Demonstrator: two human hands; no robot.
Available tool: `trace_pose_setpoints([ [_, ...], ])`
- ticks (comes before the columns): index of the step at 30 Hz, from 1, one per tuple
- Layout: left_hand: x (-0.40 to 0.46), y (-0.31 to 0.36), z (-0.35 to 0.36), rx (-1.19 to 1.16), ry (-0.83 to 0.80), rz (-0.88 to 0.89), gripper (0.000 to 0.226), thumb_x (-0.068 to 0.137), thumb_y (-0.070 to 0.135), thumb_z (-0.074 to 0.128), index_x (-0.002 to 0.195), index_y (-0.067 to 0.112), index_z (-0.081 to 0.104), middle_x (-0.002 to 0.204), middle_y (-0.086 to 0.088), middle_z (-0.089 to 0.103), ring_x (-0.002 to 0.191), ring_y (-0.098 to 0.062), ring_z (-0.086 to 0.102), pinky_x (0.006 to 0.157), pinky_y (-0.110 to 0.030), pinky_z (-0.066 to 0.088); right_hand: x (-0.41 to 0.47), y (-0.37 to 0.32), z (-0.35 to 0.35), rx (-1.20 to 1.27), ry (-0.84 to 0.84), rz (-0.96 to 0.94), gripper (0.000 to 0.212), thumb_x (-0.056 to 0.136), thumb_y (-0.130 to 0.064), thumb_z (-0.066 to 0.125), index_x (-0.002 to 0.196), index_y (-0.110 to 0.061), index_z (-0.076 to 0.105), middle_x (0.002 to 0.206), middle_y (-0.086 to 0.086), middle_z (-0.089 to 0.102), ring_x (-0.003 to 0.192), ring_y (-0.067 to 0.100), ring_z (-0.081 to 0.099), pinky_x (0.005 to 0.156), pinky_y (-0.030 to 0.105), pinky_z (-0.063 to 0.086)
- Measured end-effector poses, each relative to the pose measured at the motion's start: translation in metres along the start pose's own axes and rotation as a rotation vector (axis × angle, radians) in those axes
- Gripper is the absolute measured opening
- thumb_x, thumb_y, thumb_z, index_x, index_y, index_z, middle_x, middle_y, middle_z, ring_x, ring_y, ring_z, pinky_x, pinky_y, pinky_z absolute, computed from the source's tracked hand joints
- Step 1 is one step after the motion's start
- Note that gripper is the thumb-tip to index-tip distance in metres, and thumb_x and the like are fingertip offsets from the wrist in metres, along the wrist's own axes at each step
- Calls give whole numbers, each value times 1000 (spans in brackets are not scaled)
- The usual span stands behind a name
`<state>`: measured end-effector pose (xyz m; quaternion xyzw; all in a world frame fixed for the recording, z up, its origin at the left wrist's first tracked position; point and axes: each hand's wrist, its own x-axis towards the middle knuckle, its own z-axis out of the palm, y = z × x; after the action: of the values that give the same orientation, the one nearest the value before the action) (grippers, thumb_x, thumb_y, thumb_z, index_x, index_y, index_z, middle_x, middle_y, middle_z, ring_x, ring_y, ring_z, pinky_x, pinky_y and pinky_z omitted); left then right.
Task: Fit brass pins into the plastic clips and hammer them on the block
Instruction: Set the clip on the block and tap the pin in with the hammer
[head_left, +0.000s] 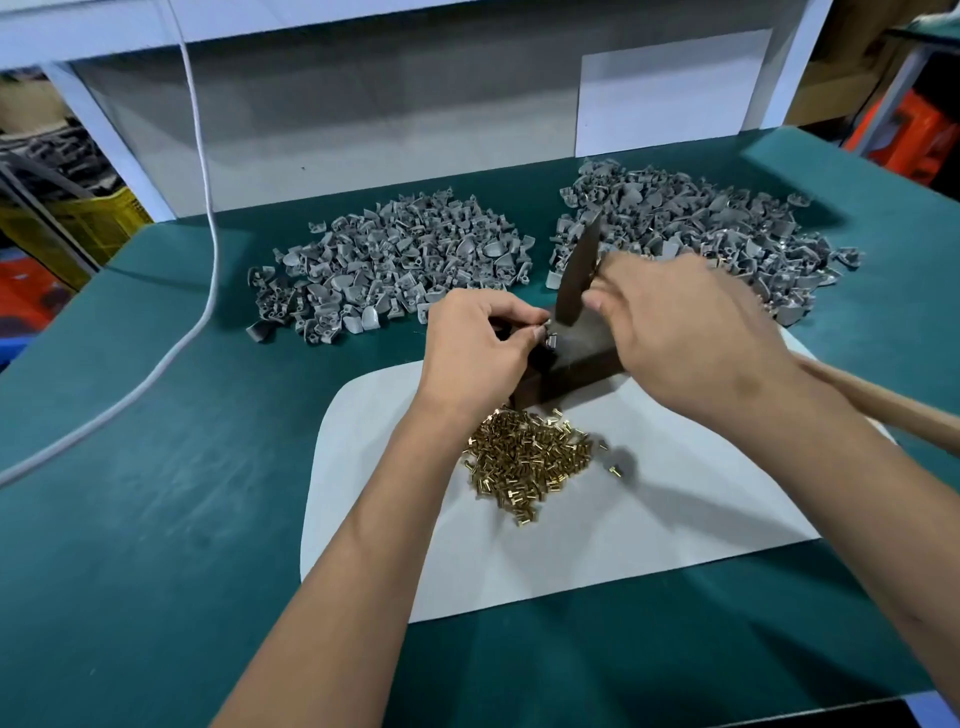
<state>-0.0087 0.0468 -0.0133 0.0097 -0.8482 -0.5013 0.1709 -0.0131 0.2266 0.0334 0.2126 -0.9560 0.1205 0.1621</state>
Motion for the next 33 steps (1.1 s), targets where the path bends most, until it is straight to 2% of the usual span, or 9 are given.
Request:
trace_pose_setpoints([
  [3, 0, 0, 0, -11, -6, -14, 13, 84, 3, 80, 87, 16, 82, 83, 6, 77, 81, -12, 75, 82, -31, 62, -1, 1, 1, -33, -81, 11, 21, 106, -42, 40, 102, -26, 54, 79, 5, 56, 72, 35, 51, 64, 38, 40],
  [7, 1, -2, -1, -13, 0, -5, 16, 84, 5, 80, 84, 21, 81, 82, 8, 77, 79, -10, 75, 81, -30, 62, -2, 2, 2, 28, 22, 20, 22, 105, -42, 42, 103, -25, 55, 73, 5, 54, 68, 36, 54, 62, 39, 44],
  [12, -1, -2, -1, -12, -14, 7, 22, 84, 2, 79, 83, 24, 79, 81, 9, 77, 79, -9, 74, 80, -29, 62, 0, 1, 3, 0, -92, 15, 21, 105, -43, 42, 97, -26, 53, 80, 6, 59, 72, 35, 52, 64, 39, 44],
  [18, 1, -4, -5, 5, -51, 52, 20, 85, 7, 80, 82, 26, 76, 84, 11, 75, 83, -3, 70, 81, -20, 56, -2, 7, -2, 118, 50, 68, 22, 105, -41, 44, 90, -25, 49, 67, 3, 51, 67, 36, 51, 61, 37, 40],
  [20, 2, -8, -9, 58, -57, 52, 17, 83, 13, 82, 77, 28, 75, 86, 11, 74, 90, -4, 68, 85, -22, 53, -4, 8, -1, 132, 47, 84, 22, 105, -41, 44, 90, -25, 49, 68, 4, 52, 67, 36, 52, 62, 38, 42],
  [24, 5, -13, -14, 48, -100, 14, 20, 79, 12, 86, 70, 26, 74, 94, 7, 76, 112, -20, 65, 103, -43, 49, -7, 9, 2, 124, -15, 90, 21, 105, -41, 44, 93, -25, 50, 76, 8, 60, 70, 37, 54, 63, 41, 46],
  [27, 6, -12, -15, 39, -100, 21, 15, 78, 10, 87, 72, 20, 78, 95, 3, 76, 105, -15, 68, 102, -41, 51, -4, 8, -1, 108, -6, 51, 20, 105, -41, 42, 94, -26, 50, 75, 8, 59, 70, 38, 54, 64, 40, 45],
  [31, 6, -12, -17, 34, -101, 31, 13, 76, 10, 89, 75, 18, 79, 98, -2, 75, 99, -11, 70, 99, -36, 53, 3, 4, -5, 175, 182, -8, 22, 105, -41, 42, 106, -24, 57, 68, 5, 56, 61, 34, 51, 60, 37, 42],
  [33, 6, -12, -17, 24, -108, 14, 16, 76, 9, 89, 74, 21, 78, 99, -3, 74, 100, -11, 69, 98, -34, 53, 3, -3, 0, 186, 136, -33, 24, 106, -39, 41, 112, -23, 58, 72, 7, 60, 62, 34, 54, 59, 37, 44],
])
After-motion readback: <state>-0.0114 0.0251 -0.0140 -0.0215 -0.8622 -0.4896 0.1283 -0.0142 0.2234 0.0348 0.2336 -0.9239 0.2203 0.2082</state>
